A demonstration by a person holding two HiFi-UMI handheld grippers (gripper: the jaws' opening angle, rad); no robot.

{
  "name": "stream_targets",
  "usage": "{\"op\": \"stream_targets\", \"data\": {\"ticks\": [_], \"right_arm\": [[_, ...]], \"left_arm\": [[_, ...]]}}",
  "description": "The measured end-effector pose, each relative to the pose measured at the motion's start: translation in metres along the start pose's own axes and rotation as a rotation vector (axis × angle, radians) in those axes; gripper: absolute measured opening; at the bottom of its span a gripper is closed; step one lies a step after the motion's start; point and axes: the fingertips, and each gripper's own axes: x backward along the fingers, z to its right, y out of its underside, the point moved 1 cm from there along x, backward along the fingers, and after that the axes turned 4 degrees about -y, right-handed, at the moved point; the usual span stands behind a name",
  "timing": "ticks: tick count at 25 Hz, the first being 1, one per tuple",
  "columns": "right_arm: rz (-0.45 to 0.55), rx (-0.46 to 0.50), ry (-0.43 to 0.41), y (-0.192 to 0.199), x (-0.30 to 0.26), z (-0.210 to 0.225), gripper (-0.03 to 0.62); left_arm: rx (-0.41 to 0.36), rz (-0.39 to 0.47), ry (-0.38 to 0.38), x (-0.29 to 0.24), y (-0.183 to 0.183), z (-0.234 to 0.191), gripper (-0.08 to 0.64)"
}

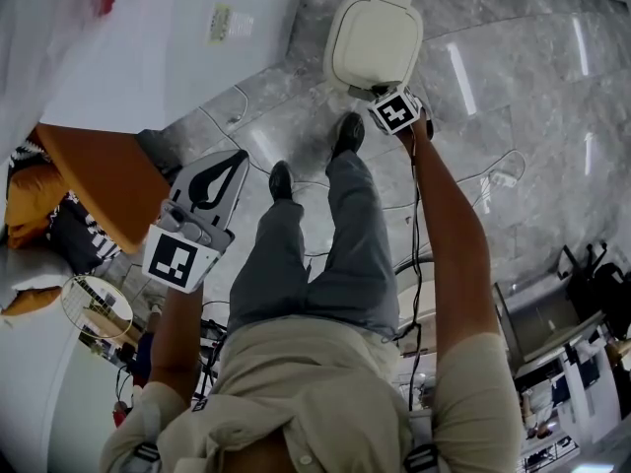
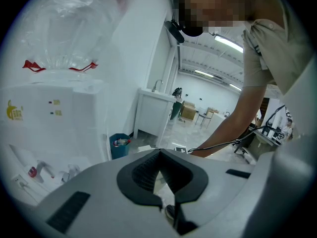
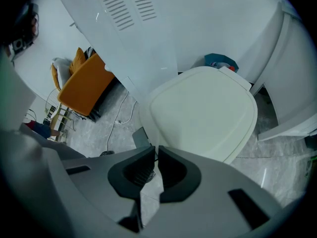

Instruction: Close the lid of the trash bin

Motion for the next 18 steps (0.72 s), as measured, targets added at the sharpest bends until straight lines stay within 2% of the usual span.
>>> {"op": "stream_targets", "data": {"ticks": [5,15,18], "right_arm": [[0.002,0.019,0.018,-0.003,-0.002,0.003,0.031],[-0.033,-0.001,-0.02,0.005,-0.01,-0.004,0.028],[-0.036,0.008,0.0,0.002,-0.008,-0.005,0.029]], "left_arm": [[-0.001,-0.003,0.004,-0.002,0.005,-0.001,0.014],[0.002,-0.003,0.0,-0.002,0.009,-0.003,0.014],[-0.007,-0.024,-0.003,0.002,0.008,-0.002,0.014]]}}
